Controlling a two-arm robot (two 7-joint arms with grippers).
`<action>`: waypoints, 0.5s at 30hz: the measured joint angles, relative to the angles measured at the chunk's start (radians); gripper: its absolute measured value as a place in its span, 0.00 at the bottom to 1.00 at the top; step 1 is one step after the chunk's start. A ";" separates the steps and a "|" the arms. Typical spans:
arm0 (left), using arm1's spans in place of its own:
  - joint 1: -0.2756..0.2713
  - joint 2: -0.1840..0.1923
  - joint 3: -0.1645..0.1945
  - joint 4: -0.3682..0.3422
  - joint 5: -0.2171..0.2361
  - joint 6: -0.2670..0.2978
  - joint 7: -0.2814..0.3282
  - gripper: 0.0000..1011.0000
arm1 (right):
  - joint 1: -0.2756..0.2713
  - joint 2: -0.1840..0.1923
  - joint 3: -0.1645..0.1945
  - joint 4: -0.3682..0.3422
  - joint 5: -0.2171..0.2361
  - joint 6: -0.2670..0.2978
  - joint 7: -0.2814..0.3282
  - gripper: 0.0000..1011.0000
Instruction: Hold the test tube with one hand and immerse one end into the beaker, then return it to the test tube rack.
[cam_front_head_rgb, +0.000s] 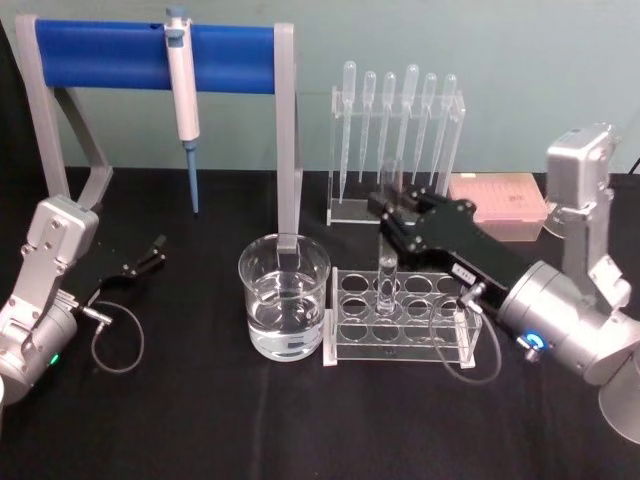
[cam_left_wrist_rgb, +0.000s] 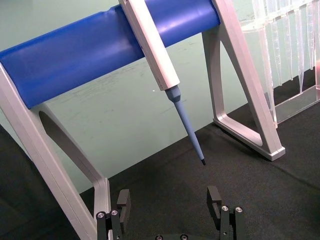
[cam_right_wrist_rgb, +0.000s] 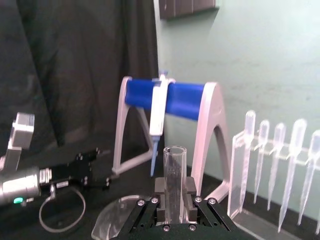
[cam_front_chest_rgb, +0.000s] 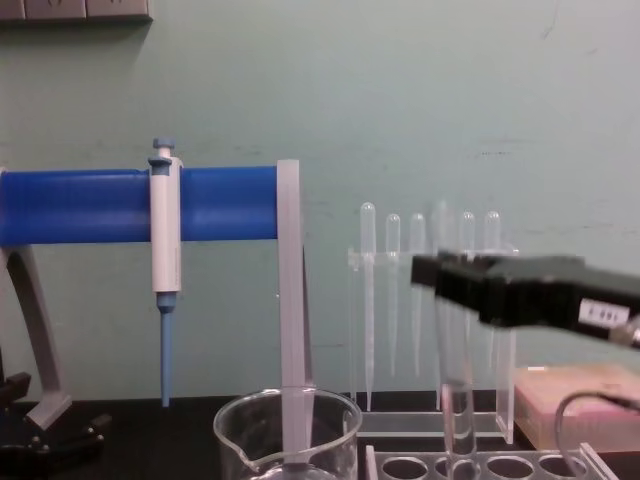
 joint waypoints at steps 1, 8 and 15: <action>0.000 0.000 0.000 0.000 0.000 0.000 0.000 0.99 | -0.002 0.000 0.004 -0.006 0.003 -0.003 -0.002 0.22; 0.000 0.000 0.000 0.000 0.000 0.000 0.000 0.99 | -0.016 0.008 0.025 -0.045 0.012 -0.016 -0.018 0.22; 0.000 0.000 0.000 0.000 0.000 0.000 0.000 0.99 | -0.018 0.010 0.026 -0.049 0.011 -0.019 -0.020 0.22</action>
